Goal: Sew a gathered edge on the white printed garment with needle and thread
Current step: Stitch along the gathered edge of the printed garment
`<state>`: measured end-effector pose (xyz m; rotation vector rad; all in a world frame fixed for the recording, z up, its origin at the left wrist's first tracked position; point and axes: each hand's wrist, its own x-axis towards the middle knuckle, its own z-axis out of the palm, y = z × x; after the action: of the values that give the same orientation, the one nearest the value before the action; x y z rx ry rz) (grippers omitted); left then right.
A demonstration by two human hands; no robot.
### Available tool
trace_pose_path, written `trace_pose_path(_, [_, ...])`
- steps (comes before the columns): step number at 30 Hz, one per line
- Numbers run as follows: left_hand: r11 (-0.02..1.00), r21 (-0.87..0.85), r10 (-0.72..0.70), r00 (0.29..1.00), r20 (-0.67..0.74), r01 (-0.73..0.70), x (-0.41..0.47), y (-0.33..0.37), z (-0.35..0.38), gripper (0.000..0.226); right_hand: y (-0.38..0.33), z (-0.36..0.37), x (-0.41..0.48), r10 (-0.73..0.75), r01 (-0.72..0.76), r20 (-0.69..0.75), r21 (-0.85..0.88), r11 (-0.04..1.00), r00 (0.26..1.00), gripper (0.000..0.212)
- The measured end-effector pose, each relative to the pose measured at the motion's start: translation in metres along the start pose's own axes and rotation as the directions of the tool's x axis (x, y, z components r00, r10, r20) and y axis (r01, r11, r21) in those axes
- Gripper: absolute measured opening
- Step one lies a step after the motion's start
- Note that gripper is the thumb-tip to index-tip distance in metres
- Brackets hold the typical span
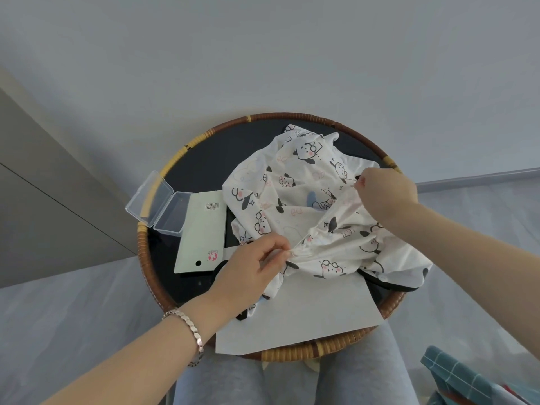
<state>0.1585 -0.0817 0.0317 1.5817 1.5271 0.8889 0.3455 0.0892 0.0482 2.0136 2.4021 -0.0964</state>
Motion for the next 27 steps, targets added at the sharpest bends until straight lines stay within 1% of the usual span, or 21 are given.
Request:
trace_pose_path(1, [1.000, 0.000, -0.001, 1.000, -0.003, 0.001, 0.000, 0.000, 0.000, 0.020, -0.002, -0.001, -0.002, -0.034, 0.033, 0.011, 0.056, 0.998, 0.999, 0.022])
trace_pose_path(2, [1.000, 0.003, -0.001, 1.000, -0.007, 0.001, 0.000, 0.000, 0.000, 0.020, -0.006, -0.004, -0.007, -0.090, 0.081, 0.045, 0.176, 0.981, 0.995, 0.022])
trace_pose_path(3, [1.000, 0.011, 0.001, 1.000, -0.009, 0.000, 0.001, 0.001, 0.000, 0.020, -0.011, -0.010, -0.013, -0.171, 0.133, 0.087, 0.336, 0.932, 0.981, 0.024])
trace_pose_path(4, [1.000, 0.018, 0.003, 1.000, -0.010, -0.003, 0.001, 0.001, 0.001, 0.021, -0.018, -0.017, -0.021, -0.270, 0.169, 0.145, 0.485, 0.858, 0.952, 0.023])
trace_pose_path(5, [1.000, 0.022, 0.004, 1.000, -0.011, -0.004, 0.002, 0.002, 0.001, 0.021, -0.025, -0.024, -0.028, -0.373, 0.188, 0.219, 0.578, 0.794, 0.901, 0.021])
trace_pose_path(6, [1.000, 0.020, 0.004, 1.000, -0.013, -0.004, 0.002, 0.002, 0.001, 0.021, -0.032, -0.030, -0.035, -0.466, 0.204, 0.300, 0.615, 0.762, 0.833, 0.018])
trace_pose_path(7, [1.000, 0.014, 0.003, 1.000, -0.017, -0.003, 0.002, 0.003, 0.002, 0.021, -0.037, -0.032, -0.039, -0.532, 0.220, 0.374, 0.622, 0.751, 0.760, 0.016])
trace_pose_path(8, [1.000, 0.007, 0.004, 1.000, -0.021, -0.004, 0.002, 0.004, 0.001, 0.021, -0.041, -0.033, -0.042, -0.571, 0.234, 0.436, 0.614, 0.754, 0.695, 0.015])
trace_pose_path(9, [1.000, 0.004, 0.005, 1.000, -0.025, -0.004, 0.003, 0.004, 0.001, 0.022, -0.044, -0.032, -0.043, -0.586, 0.243, 0.487, 0.597, 0.765, 0.648, 0.014])
trace_pose_path(10, [1.000, 0.008, 0.007, 1.000, -0.028, -0.006, 0.003, 0.004, 0.001, 0.024, -0.046, -0.030, -0.043, -0.589, 0.247, 0.519, 0.583, 0.774, 0.619, 0.016])
trace_pose_path(11, [1.000, 0.014, 0.006, 0.999, -0.032, -0.006, 0.003, 0.005, 0.001, 0.025, -0.046, -0.028, -0.042, -0.586, 0.252, 0.529, 0.572, 0.780, 0.613, 0.019])
trace_pose_path(12, [1.000, 0.016, 0.002, 0.999, -0.035, -0.001, 0.003, 0.005, 0.000, 0.025, -0.047, -0.027, -0.041, -0.578, 0.257, 0.522, 0.562, 0.786, 0.627, 0.020])
trace_pose_path(15, [1.000, 0.008, -0.018, 0.999, -0.045, 0.018, 0.002, 0.006, -0.001, 0.025, -0.047, -0.027, -0.039, -0.541, 0.265, 0.421, 0.554, 0.789, 0.728, 0.017])
trace_pose_path(17, [1.000, 0.005, -0.017, 0.999, -0.047, 0.017, 0.001, 0.006, -0.001, 0.025, -0.043, -0.027, -0.038, -0.506, 0.267, 0.366, 0.536, 0.801, 0.781, 0.017])
trace_pose_path(21, [1.000, -0.007, -0.013, 0.999, -0.046, 0.013, 0.001, 0.006, 0.000, 0.022, -0.038, -0.024, -0.039, -0.457, 0.261, 0.351, 0.482, 0.836, 0.817, 0.016])
trace_pose_path(27, [1.000, -0.018, -0.017, 0.999, -0.048, 0.016, 0.002, 0.007, 0.001, 0.021, -0.037, -0.021, -0.041, -0.434, 0.283, 0.273, 0.454, 0.845, 0.858, 0.016])
